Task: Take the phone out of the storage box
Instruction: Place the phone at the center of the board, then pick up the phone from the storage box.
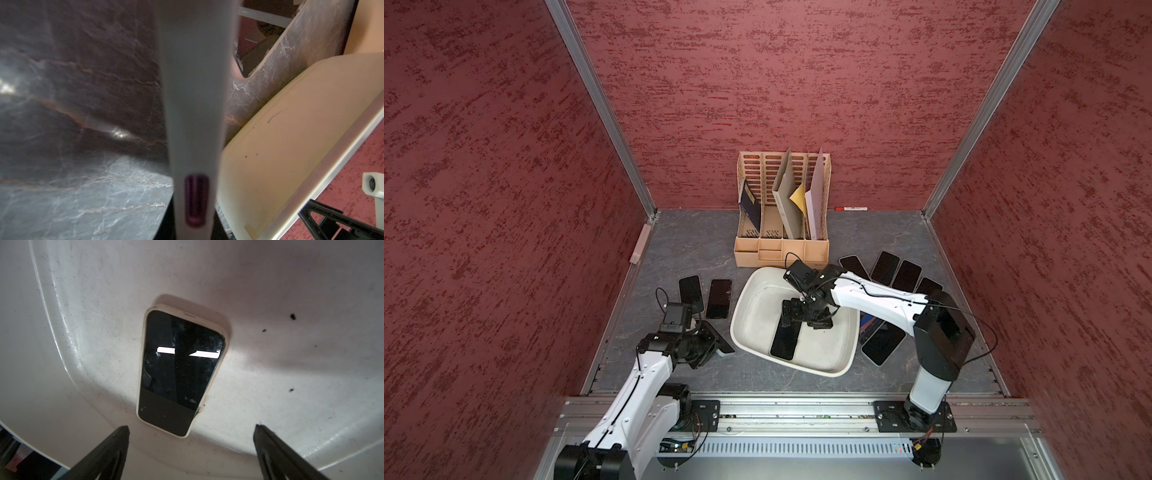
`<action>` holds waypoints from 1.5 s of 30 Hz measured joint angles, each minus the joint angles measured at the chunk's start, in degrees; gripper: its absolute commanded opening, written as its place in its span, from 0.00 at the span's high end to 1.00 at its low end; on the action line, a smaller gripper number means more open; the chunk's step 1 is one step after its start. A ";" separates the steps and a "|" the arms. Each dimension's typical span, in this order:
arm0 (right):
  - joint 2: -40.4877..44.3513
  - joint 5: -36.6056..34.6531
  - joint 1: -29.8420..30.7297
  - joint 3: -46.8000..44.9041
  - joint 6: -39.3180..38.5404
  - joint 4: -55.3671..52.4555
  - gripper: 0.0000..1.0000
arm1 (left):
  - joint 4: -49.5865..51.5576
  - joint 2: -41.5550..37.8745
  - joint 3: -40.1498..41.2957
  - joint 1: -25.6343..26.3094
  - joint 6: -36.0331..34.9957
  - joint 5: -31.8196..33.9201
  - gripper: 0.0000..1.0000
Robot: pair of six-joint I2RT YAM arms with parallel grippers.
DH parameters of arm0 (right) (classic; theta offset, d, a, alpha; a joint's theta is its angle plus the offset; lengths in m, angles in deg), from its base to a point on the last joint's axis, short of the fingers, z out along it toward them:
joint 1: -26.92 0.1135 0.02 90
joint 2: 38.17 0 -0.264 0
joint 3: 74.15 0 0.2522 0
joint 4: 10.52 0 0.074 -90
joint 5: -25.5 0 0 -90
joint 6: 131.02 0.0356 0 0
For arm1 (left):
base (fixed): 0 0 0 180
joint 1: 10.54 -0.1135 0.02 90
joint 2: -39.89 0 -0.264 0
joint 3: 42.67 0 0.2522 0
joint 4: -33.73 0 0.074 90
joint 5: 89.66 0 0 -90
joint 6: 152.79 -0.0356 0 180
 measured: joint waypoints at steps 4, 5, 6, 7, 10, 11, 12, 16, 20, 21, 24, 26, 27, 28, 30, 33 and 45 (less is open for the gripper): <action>-0.66 -1.84 0.15 0.00 2.84 0.20 0.02 | 0.04 -0.22 1.73 -0.07 2.16 0.39 0.52; -1.05 -2.25 0.15 0.00 3.45 0.35 0.01 | 0.98 -0.46 1.79 -0.15 2.36 0.52 0.42; -1.51 -2.56 0.17 0.07 4.09 0.50 0.02 | 1.62 -0.74 1.79 -0.33 2.67 0.66 0.31; -2.23 -2.75 0.17 0.33 4.66 0.55 0.02 | 2.34 -1.25 1.77 -0.61 2.43 0.81 0.27; -4.98 -3.43 0.42 1.97 6.12 0.74 0.02 | 4.66 -2.62 1.03 -2.05 2.36 0.98 0.00; -5.81 -3.76 0.59 2.51 6.56 0.90 0.02 | 5.62 -3.17 0.46 -2.43 2.10 1.01 0.00; -6.49 -4.00 0.79 3.04 6.91 1.01 0.02 | 6.45 -3.58 -0.15 -2.69 2.08 1.16 0.00; -8.76 -4.70 1.68 4.81 8.66 1.84 0.02 | 11.21 -6.38 -5.68 -3.06 1.36 3.10 0.00; -10.80 -5.11 2.05 6.14 9.81 2.29 0.02 | 13.53 -7.78 -13.60 -3.06 -1.03 5.27 0.00; -11.41 -5.18 2.08 6.40 9.99 2.27 0.02 | 13.79 -7.69 -15.04 -3.06 -1.79 5.53 0.00; -13.11 -5.46 2.08 6.58 10.40 2.27 0.02 | 14.97 -5.66 -18.67 -2.40 -4.68 6.36 0.00; -13.62 -5.68 2.14 6.88 10.47 2.05 0.02 | 15.82 -3.96 -20.44 -0.98 -6.75 7.21 0.00; -13.81 -5.90 2.21 7.39 10.45 1.62 0.02 | 16.24 -3.15 -21.29 -0.02 -7.80 7.69 0.00; -14.08 -6.25 2.32 7.87 10.45 1.20 0.01 | 16.57 -2.45 -22.12 1.09 -8.85 8.37 0.00; -15.17 -6.78 2.62 9.03 10.23 0.24 0.02 | 17.16 -2.01 -23.30 3.10 -10.43 9.49 0.00; -16.92 -7.82 3.30 11.19 9.42 -1.86 0.02 | 17.35 -1.92 -24.52 5.64 -12.17 10.64 0.00; -15.08 -9.44 4.02 7.91 6.25 0.31 0.29 | 7.45 -3.02 -21.44 15.98 -16.98 8.17 0.00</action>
